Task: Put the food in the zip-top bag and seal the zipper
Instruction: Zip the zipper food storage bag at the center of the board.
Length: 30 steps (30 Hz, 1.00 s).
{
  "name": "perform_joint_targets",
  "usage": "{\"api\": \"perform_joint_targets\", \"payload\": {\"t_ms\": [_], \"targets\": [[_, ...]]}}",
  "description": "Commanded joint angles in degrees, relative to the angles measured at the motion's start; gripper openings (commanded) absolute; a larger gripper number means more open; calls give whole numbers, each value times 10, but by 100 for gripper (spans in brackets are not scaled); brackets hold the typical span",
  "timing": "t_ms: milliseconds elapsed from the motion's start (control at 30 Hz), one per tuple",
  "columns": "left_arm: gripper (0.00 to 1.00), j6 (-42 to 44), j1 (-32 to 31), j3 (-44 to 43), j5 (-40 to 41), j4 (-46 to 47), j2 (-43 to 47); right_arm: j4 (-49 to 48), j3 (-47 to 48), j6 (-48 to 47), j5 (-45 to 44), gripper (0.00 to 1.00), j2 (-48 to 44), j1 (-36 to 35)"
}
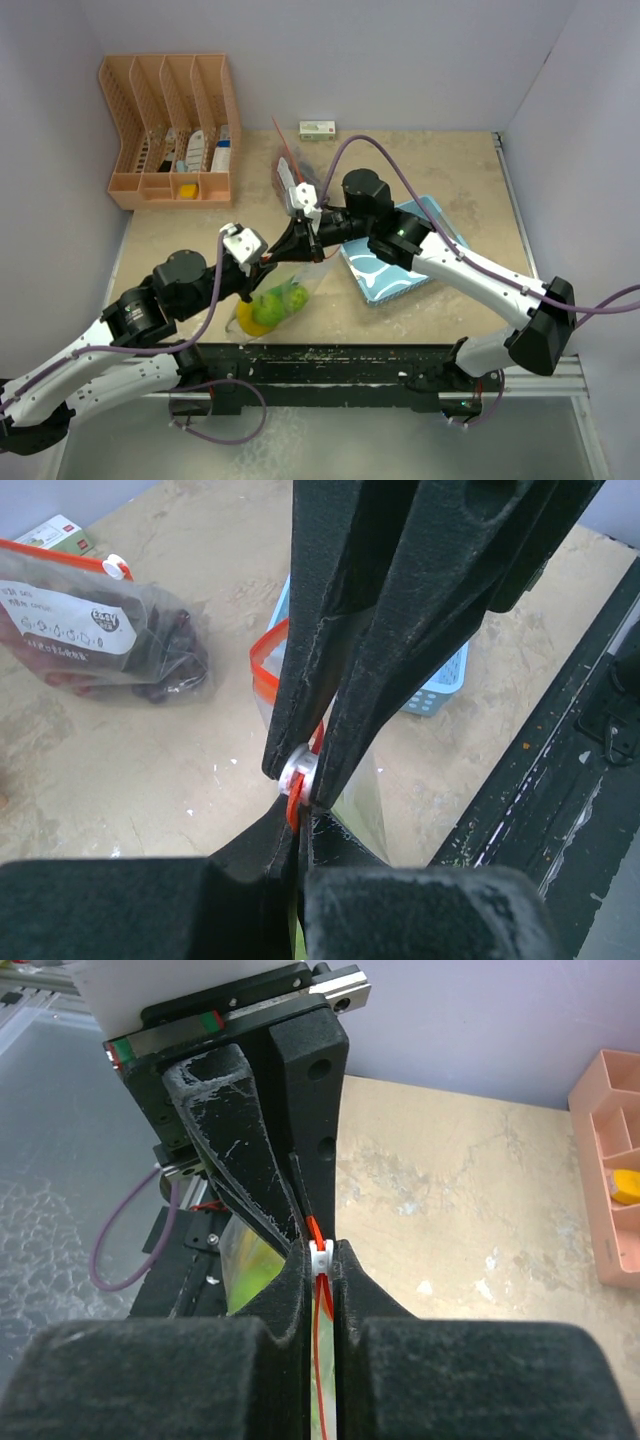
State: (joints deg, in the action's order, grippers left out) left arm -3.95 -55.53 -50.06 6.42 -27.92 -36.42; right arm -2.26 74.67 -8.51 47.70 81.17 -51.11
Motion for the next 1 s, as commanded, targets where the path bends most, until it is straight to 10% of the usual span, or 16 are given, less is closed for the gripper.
{"api": "perform_joint_targets", "payload": {"t_ms": [0, 467, 967], "targets": [[0, -5, 0, -29, -3, 39, 3, 17, 25, -3, -34, 0, -4, -2], [0, 9, 0, -91, 38, 13, 53, 64, -34, -18, -155, 0, -41, 33], [0, 30, -1, -111, 331, -31, 148, 72, -80, 20, -281, 0, -60, 108]]}}
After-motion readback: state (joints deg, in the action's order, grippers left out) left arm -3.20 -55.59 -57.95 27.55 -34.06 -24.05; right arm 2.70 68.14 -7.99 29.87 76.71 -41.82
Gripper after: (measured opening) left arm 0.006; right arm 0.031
